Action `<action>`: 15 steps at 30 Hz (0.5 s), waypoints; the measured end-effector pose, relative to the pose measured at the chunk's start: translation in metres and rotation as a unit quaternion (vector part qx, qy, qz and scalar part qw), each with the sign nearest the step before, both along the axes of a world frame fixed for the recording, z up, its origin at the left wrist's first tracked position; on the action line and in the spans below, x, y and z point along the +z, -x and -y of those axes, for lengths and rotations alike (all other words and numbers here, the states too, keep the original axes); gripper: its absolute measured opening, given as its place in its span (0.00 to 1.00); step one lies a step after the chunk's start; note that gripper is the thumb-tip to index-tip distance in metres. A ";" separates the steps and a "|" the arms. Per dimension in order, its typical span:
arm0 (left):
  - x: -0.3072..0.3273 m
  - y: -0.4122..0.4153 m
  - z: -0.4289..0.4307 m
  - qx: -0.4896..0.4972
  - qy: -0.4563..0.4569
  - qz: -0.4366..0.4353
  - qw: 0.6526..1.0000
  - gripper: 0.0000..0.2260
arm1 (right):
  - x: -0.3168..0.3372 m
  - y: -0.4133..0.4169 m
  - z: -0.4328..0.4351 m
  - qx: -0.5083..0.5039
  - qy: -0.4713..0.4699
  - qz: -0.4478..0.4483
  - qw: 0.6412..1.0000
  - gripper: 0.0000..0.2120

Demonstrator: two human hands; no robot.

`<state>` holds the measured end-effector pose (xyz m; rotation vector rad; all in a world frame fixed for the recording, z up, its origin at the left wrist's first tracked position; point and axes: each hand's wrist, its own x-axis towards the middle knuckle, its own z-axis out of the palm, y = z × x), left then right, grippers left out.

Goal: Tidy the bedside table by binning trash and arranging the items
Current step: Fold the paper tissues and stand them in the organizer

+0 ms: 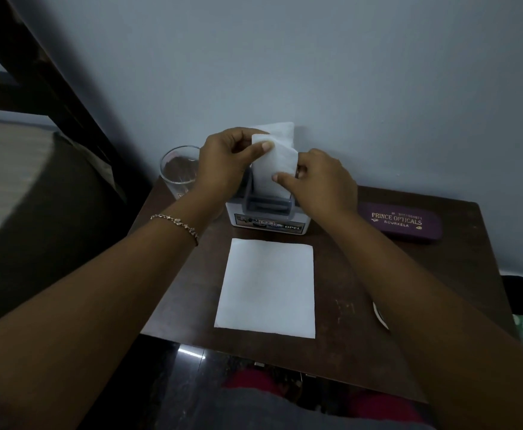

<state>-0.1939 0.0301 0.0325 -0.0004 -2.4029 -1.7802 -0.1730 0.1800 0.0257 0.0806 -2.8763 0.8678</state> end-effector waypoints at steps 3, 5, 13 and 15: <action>-0.004 -0.001 0.001 0.019 0.013 -0.008 1.000 0.11 | 0.000 0.000 -0.001 -0.002 0.024 0.022 0.999 0.10; -0.005 -0.002 -0.001 0.025 0.037 -0.019 0.999 0.11 | -0.001 0.000 -0.002 -0.002 0.040 0.020 0.999 0.11; 0.018 -0.058 -0.006 0.086 0.002 -0.058 0.995 0.12 | 0.000 -0.009 -0.004 -0.043 0.124 -0.043 0.990 0.17; 0.011 -0.097 -0.003 0.085 -0.001 -0.027 0.996 0.08 | 0.001 -0.034 -0.012 -0.086 0.196 -0.115 0.970 0.13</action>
